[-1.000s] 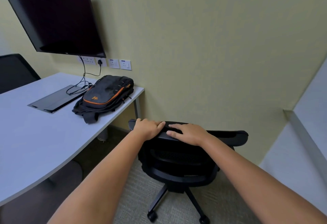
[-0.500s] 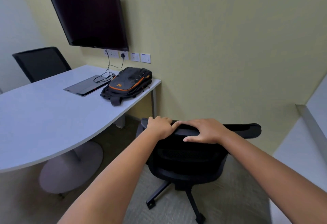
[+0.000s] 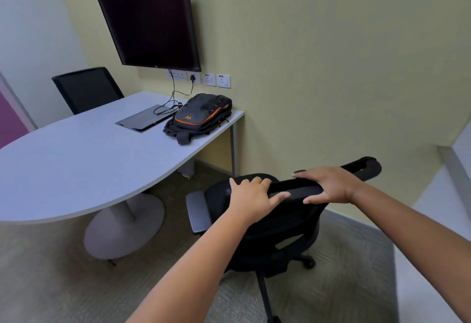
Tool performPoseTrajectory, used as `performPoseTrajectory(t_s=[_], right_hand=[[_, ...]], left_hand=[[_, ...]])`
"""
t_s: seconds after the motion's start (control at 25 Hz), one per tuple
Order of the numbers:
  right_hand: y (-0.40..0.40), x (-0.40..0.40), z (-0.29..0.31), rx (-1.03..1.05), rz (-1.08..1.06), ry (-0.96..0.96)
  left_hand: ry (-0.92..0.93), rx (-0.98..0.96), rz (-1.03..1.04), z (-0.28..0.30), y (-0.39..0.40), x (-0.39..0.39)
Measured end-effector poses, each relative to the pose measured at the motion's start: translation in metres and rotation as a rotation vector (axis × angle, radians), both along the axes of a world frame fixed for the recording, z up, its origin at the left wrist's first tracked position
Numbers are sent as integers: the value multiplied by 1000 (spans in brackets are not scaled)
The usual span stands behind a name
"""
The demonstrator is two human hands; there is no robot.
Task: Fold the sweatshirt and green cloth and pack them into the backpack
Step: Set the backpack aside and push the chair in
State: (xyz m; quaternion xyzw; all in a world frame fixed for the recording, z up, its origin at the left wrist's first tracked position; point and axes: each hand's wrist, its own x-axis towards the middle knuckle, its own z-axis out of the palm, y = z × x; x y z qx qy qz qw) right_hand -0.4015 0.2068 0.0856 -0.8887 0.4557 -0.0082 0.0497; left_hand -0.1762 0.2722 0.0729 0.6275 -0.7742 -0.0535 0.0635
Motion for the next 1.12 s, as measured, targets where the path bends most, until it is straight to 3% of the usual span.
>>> performPoseTrajectory(t_s=[0.4,1.12], right_hand=[[-77,-25,-4,-8,156,3],[-249,29,-3,-29,316,-38]], left_hand=[[-47,159,71,4,-60,-43],[-99,73,283,3,-201,-8]])
